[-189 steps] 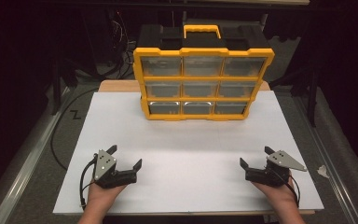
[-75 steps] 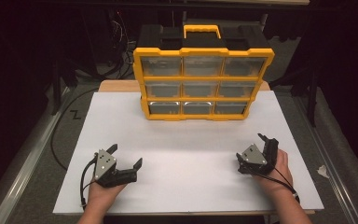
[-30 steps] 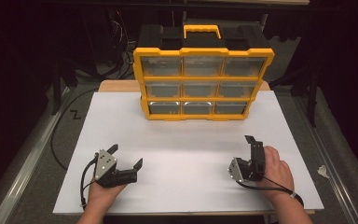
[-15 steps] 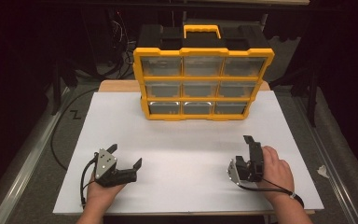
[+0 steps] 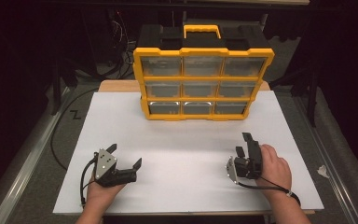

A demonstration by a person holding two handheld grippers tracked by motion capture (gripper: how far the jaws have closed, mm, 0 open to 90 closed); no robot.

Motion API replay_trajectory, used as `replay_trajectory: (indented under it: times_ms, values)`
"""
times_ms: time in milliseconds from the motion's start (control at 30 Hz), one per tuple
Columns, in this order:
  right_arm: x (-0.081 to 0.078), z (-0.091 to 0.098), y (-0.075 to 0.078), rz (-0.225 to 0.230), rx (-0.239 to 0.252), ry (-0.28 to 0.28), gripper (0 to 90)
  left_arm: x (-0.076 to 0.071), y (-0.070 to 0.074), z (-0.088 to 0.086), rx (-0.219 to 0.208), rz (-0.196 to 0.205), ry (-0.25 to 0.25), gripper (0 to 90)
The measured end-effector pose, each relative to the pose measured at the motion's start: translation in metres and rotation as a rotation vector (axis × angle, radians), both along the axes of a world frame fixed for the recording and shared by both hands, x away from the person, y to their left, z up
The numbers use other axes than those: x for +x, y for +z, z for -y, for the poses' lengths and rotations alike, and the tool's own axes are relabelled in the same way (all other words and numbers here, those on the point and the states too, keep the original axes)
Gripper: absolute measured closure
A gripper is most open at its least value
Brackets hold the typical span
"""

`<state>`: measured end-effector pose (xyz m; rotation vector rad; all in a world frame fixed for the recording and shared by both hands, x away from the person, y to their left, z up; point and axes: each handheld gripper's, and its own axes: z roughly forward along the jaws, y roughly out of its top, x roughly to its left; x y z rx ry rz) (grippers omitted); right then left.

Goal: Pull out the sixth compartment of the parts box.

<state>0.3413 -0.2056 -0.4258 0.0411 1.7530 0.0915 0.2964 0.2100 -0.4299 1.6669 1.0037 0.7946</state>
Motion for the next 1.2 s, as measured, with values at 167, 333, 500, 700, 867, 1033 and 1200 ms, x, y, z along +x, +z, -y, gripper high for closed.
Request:
replay_trajectory:
  times_ms: [167,333,500,700,867,1033,1200]
  values:
    - [0.007,-0.005,0.002,0.031,0.016,-0.008,36.2,0.000,0.000,0.000,0.004,0.004,-0.002,0.5]
    - [0.013,-0.007,0.004,0.042,0.013,-0.027,38.1,0.000,0.000,0.000,0.002,0.009,-0.006,0.6]
    - [0.025,-0.006,0.012,0.064,0.009,-0.027,40.1,0.000,0.000,0.000,0.006,0.009,-0.007,0.6]
    - [0.040,-0.005,0.024,0.083,0.012,-0.038,42.3,0.000,0.000,0.000,0.005,0.006,-0.004,0.6]
    - [0.052,-0.007,0.036,0.103,0.014,-0.032,44.5,0.000,-0.001,0.000,0.003,0.005,-0.007,0.6]
    - [0.061,-0.009,0.048,0.115,0.030,-0.040,46.1,-0.001,-0.001,0.000,0.004,0.007,-0.013,0.6]
    - [0.072,-0.012,0.061,0.120,0.046,-0.041,47.2,-0.001,-0.001,0.000,0.002,0.011,-0.018,0.6]
